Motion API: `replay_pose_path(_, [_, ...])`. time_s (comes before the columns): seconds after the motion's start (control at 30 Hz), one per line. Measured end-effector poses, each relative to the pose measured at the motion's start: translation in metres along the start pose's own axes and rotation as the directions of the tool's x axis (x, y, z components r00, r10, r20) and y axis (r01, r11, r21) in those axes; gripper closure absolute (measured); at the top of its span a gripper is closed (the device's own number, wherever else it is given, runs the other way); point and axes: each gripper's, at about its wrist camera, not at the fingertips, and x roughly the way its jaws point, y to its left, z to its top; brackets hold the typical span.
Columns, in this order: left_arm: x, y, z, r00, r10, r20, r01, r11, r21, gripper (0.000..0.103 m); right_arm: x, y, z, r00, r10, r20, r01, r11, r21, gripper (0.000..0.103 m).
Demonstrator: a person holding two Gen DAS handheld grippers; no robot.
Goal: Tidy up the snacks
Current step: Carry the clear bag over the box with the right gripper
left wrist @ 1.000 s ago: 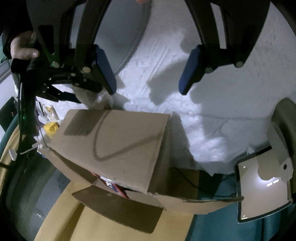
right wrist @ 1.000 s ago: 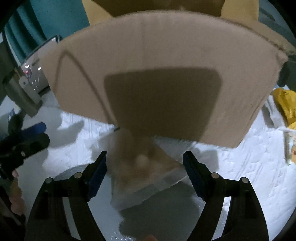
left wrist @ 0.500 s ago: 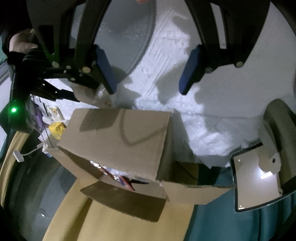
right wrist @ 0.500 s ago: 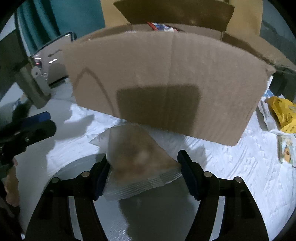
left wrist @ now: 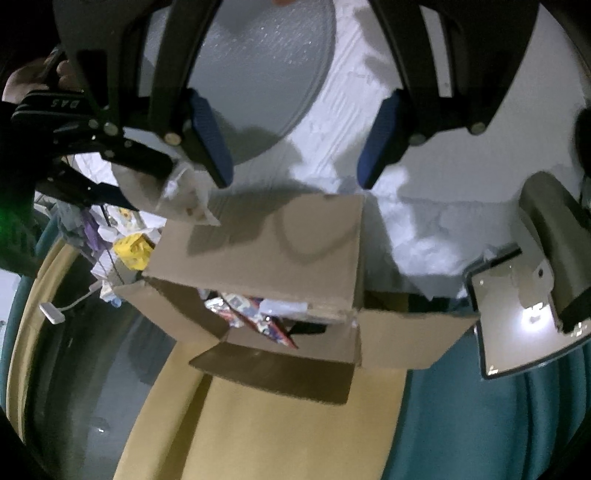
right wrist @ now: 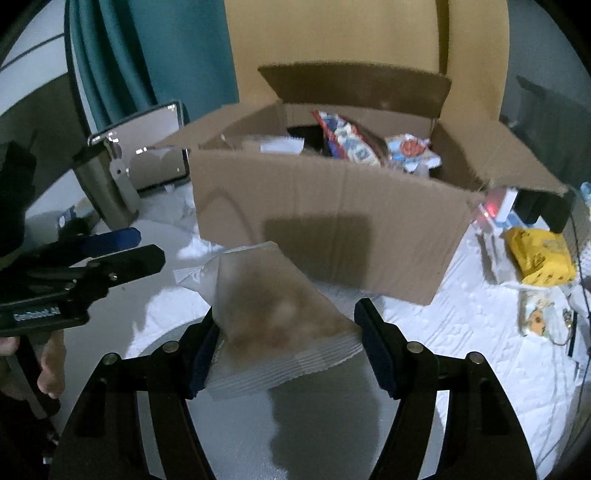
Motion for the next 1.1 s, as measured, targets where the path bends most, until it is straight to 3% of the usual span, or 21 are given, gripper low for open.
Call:
replay_pose_path(0.53, [-0.007,0.004,0.044,0.996,0.032,0.078,-0.034,0.999,0.031,0.032,-0.019,-0.012,0.054,0.995,0.001,0.097,0.0,1.0,-0.009,0.03])
replay_pose_path(1.1, [0.014,0.041,0.099,0.988,0.079,0.134,-0.086,0.995,0.044,0.032,0.024,-0.014,0.115,0.991,0.009,0.136,-0.007,1.0,-0.018,0.03])
